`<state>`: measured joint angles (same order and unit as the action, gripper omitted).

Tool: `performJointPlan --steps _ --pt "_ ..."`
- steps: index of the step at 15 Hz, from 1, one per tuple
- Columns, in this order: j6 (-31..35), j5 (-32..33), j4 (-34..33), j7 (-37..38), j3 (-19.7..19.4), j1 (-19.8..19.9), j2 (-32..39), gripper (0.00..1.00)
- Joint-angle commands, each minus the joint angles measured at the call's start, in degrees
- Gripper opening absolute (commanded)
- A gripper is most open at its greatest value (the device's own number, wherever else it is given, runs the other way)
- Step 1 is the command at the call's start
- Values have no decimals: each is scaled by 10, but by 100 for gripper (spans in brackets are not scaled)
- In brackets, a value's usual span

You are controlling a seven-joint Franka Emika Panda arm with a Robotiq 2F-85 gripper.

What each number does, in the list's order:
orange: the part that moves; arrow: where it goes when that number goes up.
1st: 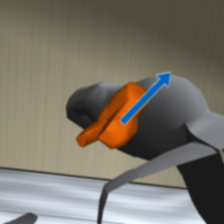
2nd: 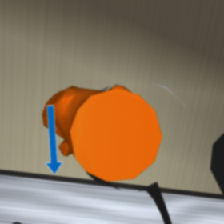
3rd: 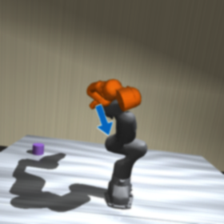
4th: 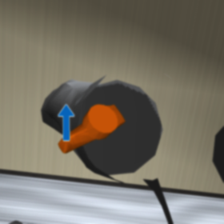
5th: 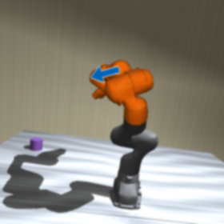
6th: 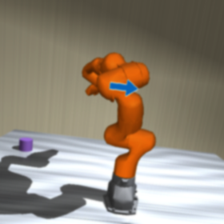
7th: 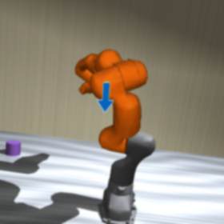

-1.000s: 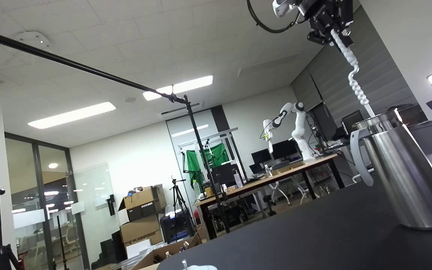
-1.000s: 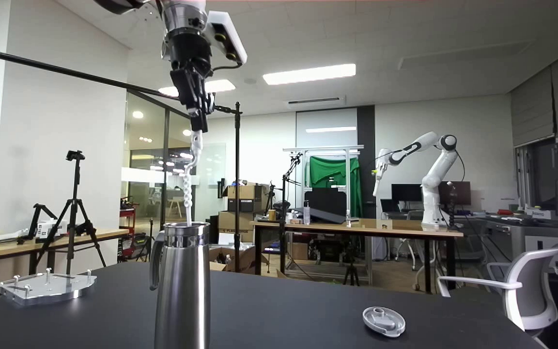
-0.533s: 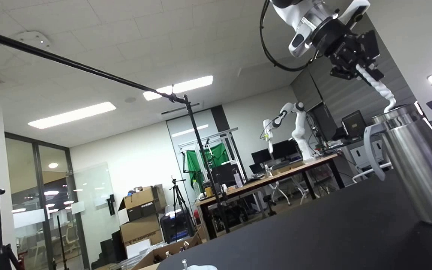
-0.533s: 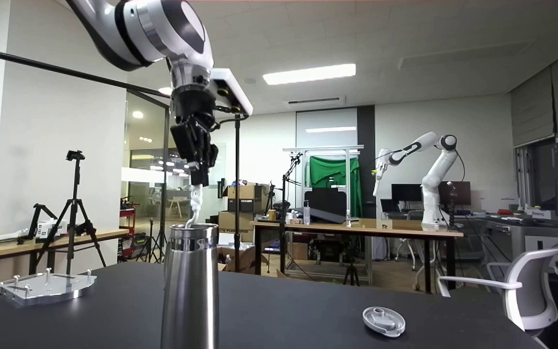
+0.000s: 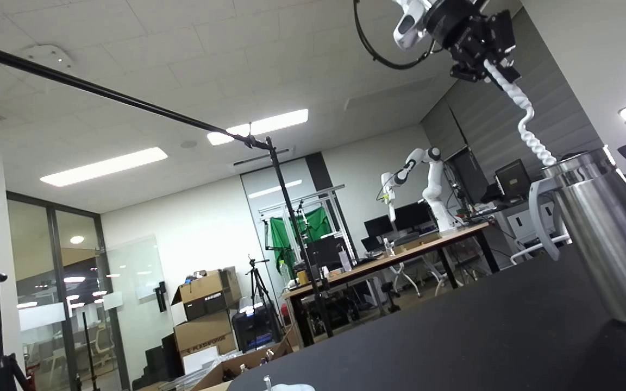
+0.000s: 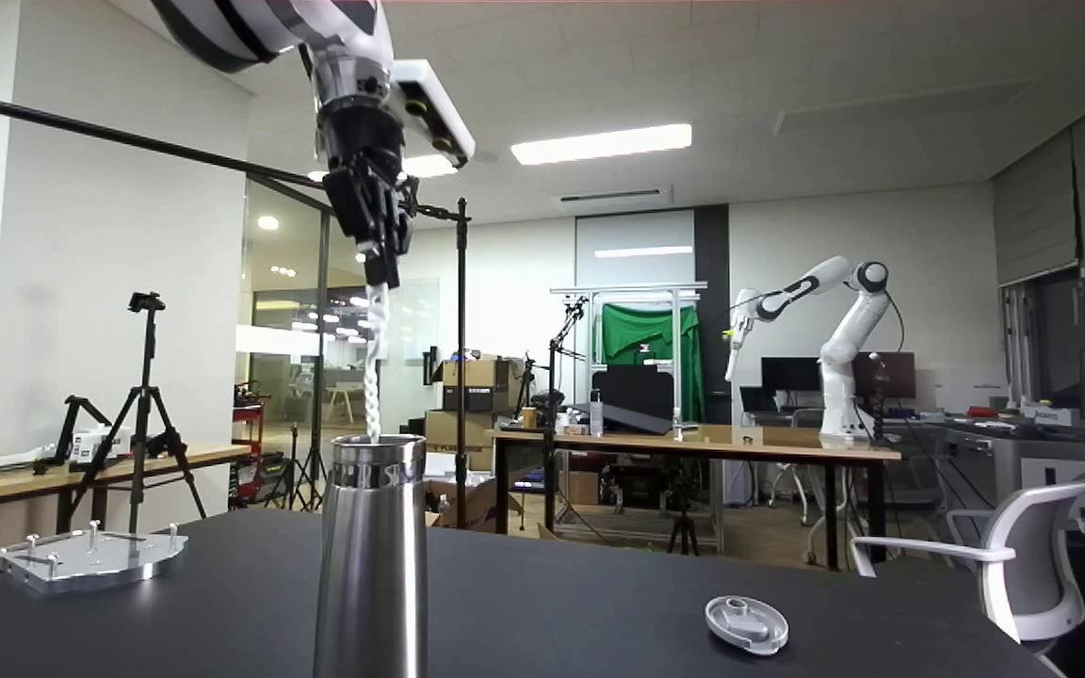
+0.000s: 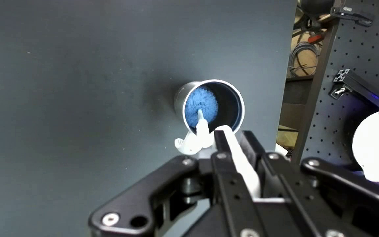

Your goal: Move the white object in the silver jar up and down in the jar

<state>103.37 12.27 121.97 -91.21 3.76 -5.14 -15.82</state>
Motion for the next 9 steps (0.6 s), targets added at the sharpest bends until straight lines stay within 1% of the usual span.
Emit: performJointPlan --steps 1,3,6,9 --pt "-22 -3 -16 1 -13 -5 -25 4" --pt "-22 -6 -5 4 -25 0 -15 4" --pt "17 -12 31 16 -40 7 16 4" --pt "29 2 40 42 -39 17 75 4"
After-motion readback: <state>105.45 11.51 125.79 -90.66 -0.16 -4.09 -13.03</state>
